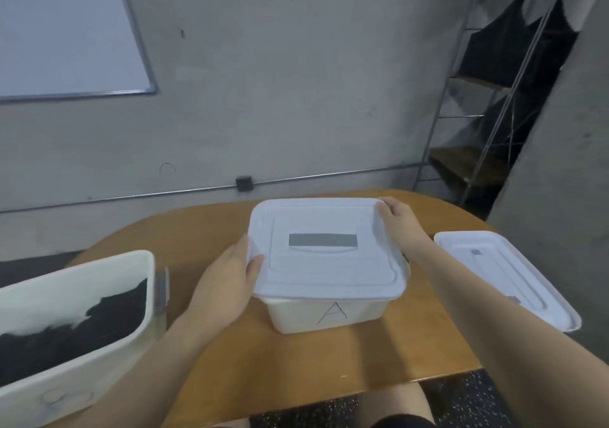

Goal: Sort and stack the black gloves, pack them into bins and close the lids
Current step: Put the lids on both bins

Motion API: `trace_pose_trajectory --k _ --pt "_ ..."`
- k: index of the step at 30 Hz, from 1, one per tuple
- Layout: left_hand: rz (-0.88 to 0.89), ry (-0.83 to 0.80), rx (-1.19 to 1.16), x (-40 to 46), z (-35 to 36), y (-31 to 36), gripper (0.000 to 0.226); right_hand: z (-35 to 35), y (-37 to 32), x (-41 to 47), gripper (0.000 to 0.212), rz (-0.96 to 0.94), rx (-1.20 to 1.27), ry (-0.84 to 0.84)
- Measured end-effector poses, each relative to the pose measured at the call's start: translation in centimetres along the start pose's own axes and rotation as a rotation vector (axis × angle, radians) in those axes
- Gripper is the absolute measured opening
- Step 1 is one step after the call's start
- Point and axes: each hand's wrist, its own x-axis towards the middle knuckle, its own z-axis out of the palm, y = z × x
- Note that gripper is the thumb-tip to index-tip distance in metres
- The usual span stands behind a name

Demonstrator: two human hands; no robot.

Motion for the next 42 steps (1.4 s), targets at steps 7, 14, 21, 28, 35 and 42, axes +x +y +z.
trace_pose_trajectory --k 7,14,21,28,35,42 --pt "-0.034 0.003 -0.016 -1.6 1.5 0.1 0.020 0.6 -0.4 0.9 0.035 0.075 -0.103 -0.074" --pt "-0.075 0.008 0.054 -1.4 2.8 0.3 0.054 0.3 -0.5 1.7 0.031 0.117 -0.103 -0.112" --pt "-0.135 0.007 0.041 -0.9 2.8 0.7 0.059 1.1 0.0 2.3 0.035 0.170 -0.207 -0.175" --pt "-0.205 0.052 0.112 -1.3 3.3 1.4 0.058 1.4 1.1 2.2 0.033 0.144 -0.158 -0.110" --pt "-0.217 0.002 0.234 -1.0 1.9 1.7 0.038 1.4 0.0 0.9 0.040 0.107 -0.450 -0.038" --pt "-0.550 -0.032 -0.325 0.7 1.3 -0.2 0.078 -2.0 -0.1 -4.5 0.080 0.458 -0.373 -0.077"
